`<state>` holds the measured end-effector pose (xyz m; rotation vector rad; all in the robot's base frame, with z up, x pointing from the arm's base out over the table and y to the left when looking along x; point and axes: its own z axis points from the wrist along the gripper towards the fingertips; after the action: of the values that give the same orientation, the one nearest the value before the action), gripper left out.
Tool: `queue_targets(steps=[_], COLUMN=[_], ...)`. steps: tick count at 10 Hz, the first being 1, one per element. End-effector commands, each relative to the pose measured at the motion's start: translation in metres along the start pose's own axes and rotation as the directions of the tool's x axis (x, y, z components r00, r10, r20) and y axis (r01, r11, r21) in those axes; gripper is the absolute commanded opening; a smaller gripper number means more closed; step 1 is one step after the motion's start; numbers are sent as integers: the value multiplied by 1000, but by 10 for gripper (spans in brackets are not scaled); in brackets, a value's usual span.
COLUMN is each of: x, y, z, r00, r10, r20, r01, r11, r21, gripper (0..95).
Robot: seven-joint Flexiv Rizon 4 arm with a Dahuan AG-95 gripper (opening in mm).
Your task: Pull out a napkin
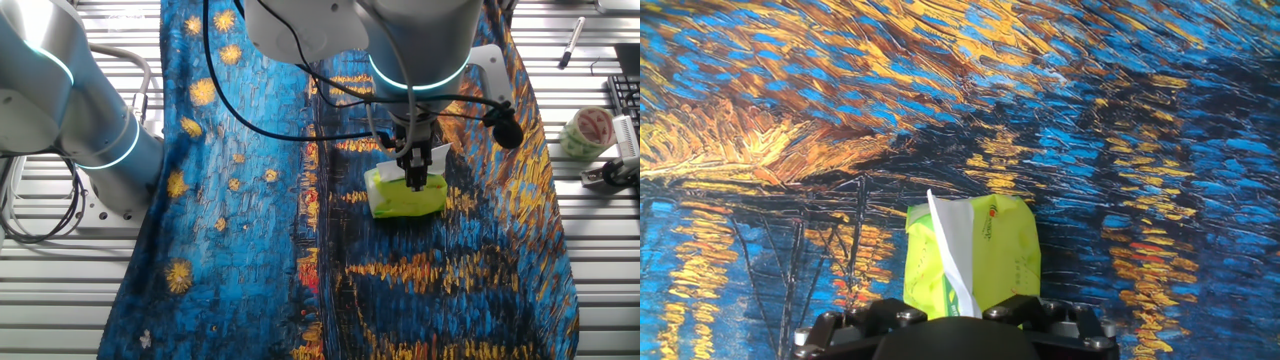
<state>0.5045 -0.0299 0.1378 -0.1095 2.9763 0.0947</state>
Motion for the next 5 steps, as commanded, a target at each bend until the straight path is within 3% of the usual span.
queue_targets(steps=[1, 5], x=[1, 5], y=[0, 2], z=[0, 1], r00=[1000, 1000], r10=[-1, -11], r20=[1, 7], r01=[1, 11], r11=[1000, 1000], r21=[7, 26], gripper=[760, 760])
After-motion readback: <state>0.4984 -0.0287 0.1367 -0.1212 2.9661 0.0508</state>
